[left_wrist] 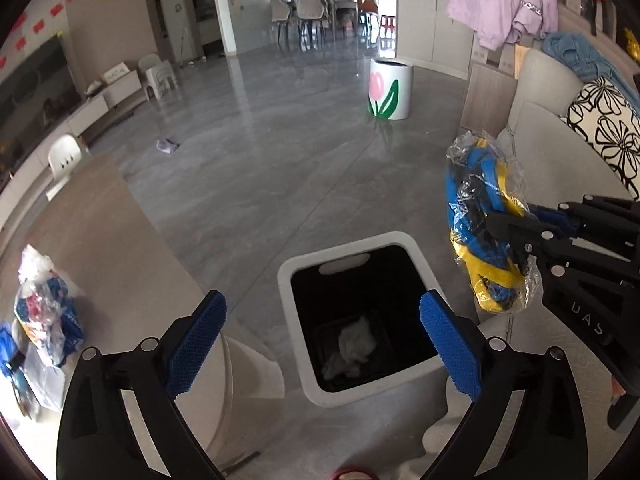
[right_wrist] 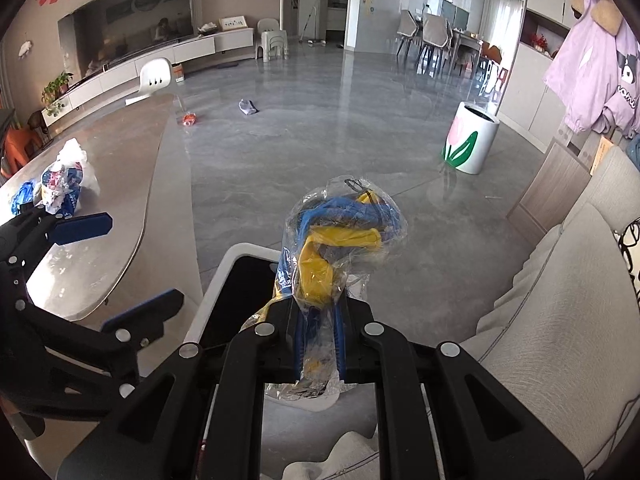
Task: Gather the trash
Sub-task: 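Open the right gripper over the bin to drop the yellow-blue bag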
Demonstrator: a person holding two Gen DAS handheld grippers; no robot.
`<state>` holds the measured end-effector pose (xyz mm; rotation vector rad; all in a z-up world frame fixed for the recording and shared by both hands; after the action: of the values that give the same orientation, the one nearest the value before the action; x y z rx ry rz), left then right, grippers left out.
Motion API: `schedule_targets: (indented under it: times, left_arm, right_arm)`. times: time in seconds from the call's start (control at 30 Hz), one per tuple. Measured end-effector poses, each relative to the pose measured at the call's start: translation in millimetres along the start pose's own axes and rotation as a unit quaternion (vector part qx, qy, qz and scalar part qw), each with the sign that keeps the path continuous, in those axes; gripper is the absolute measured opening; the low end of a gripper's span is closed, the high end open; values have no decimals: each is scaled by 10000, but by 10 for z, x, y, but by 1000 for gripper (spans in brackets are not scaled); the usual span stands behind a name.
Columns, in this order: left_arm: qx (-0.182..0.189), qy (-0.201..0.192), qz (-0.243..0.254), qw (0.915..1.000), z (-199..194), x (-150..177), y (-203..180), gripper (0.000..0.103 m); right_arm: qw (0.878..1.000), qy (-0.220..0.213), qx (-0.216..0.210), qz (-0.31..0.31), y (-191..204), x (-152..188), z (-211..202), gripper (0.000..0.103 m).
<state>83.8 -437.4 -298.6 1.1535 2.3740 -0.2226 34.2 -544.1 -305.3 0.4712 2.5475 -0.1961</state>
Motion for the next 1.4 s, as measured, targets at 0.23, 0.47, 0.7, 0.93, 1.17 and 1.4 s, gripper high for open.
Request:
schedule_targets:
  times: [0.23, 0.47, 0.7, 0.93, 1.17, 1.4]
  left_arm:
    - [-13, -28, -234, 9997, -11, -39, 189, 96]
    - [-133, -71, -458, 9988, -68, -25, 441, 96]
    - [-153, -166, -662, 9975, -149, 9, 634, 96]
    - [-228, -306, -870, 9955, -322, 59, 801, 96]
    - [-497, -557, -1181, 9902, -684, 212, 1117, 96]
    - [-774, -801, -1702, 9791, -1085, 476, 1609, 98]
  right_arm:
    - [9996, 84, -277, -60, 131, -39, 185, 14]
    - [9977, 216, -636, 10, 263, -30, 561, 14]
    - [9984, 323, -469, -34, 289, 37, 782, 97]
    - [9995, 85, -305, 55, 181, -91, 552, 99]
    - [9944, -785, -633, -327, 541, -467, -138, 99]
    - [9793, -1376, -1101, -991, 1245, -768, -619, 99]
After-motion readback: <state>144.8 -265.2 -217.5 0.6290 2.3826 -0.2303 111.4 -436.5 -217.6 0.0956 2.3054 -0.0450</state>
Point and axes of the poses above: each gripper's, at about its wrist camera, not at the fingertips, and z roughly the way its jaws point, y to its left, x to its underside, the point moved 4 cm from there along z, roughly the way its jaws point, and after that the axes turned 9 degrees about y, right-handed, at the moved point
